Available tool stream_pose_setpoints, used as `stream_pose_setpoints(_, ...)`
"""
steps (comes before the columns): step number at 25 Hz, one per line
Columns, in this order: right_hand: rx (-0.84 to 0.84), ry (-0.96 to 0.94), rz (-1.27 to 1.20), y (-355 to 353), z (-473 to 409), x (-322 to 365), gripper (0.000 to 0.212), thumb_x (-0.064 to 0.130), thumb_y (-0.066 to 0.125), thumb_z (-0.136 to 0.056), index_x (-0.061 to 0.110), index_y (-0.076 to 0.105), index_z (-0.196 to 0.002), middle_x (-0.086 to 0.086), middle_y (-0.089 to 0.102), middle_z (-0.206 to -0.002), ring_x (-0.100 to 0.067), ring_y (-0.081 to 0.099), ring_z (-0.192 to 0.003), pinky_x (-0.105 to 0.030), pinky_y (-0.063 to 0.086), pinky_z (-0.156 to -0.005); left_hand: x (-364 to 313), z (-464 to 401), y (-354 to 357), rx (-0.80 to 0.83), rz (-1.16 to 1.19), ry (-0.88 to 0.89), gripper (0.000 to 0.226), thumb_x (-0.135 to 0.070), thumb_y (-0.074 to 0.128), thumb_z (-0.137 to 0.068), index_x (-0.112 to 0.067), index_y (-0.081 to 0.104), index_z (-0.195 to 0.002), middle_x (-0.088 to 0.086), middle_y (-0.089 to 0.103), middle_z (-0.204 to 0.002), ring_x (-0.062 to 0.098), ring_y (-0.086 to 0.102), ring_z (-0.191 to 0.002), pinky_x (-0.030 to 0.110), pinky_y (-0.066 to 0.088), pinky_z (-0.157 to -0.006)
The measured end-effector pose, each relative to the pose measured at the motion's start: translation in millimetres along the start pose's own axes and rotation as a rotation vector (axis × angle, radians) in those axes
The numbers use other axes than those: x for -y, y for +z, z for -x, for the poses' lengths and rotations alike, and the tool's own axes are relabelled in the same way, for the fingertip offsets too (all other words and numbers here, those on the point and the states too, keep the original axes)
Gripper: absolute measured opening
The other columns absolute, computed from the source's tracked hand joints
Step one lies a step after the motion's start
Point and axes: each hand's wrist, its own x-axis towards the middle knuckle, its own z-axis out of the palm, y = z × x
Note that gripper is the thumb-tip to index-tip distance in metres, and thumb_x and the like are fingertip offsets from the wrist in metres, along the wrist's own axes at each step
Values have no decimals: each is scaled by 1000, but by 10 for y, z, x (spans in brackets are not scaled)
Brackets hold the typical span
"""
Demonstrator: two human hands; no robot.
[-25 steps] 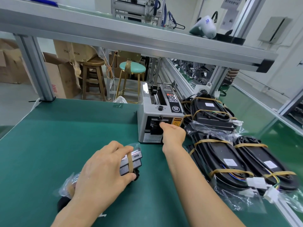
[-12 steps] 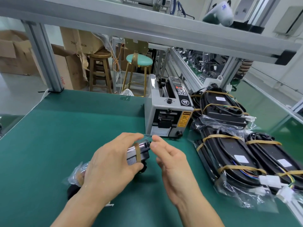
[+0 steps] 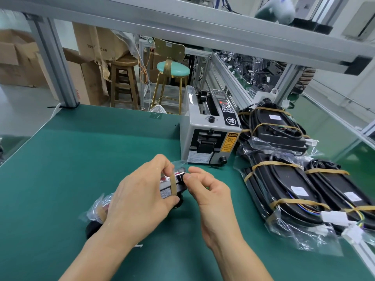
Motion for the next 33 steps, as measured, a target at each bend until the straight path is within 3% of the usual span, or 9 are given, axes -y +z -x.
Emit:
stream_pose_setpoints(6,-14,-51,73,-2,-6,45,21,9,71,-79,9,71,-58,0,66,-95,4,60,-90,-7,43,-74,-3,2,-30,2,-10,88,41,-16,82,-60,-31,52,-84,-12,63,-91,16,57,-86,40,47,-76)
stream_pose_setpoints(11,-11,-26,-10,-3,16,52,24,11,69,-77,13,68,-53,8,62,-84,-5,57,-78,-24,43,-78,9,-6,-27,-13,-18,38,46,-18,82,-61,-33,48,-88,-19,60,-83,7,55,-79,22,41,-70)
stream_pose_setpoints(16,-7,-57,89,6,8,70,23,10,70,-78,11,70,-55,11,62,-81,-1,59,-80,-12,44,-73,-6,2,-23,-17,-17,41,44,-19,82,-61,-32,48,-87,-14,62,-83,13,56,-80,32,45,-72)
stream_pose_setpoints(19,-26,-94,161,-2,-9,70,24,9,71,-78,10,70,-54,13,63,-76,-2,61,-84,-12,44,-74,-4,4,-36,-13,-18,80,41,-16,82,-60,-28,52,-85,-12,62,-82,14,54,-77,37,47,-70)
stream_pose_setpoints(27,-65,-144,229,13,-15,50,23,5,70,-79,0,67,-57,4,62,-79,-2,59,-80,-12,42,-69,-4,6,-35,-11,-13,104,41,-14,84,-58,-26,54,-83,-11,63,-84,16,56,-79,40,48,-71)
stream_pose_setpoints(33,-52,-121,168,17,15,63,22,7,72,-77,12,72,-56,2,60,-95,3,58,-80,-9,42,-69,21,23,-11,-27,23,42,49,-18,84,-60,-33,45,-87,-16,62,-86,10,57,-79,32,46,-72)
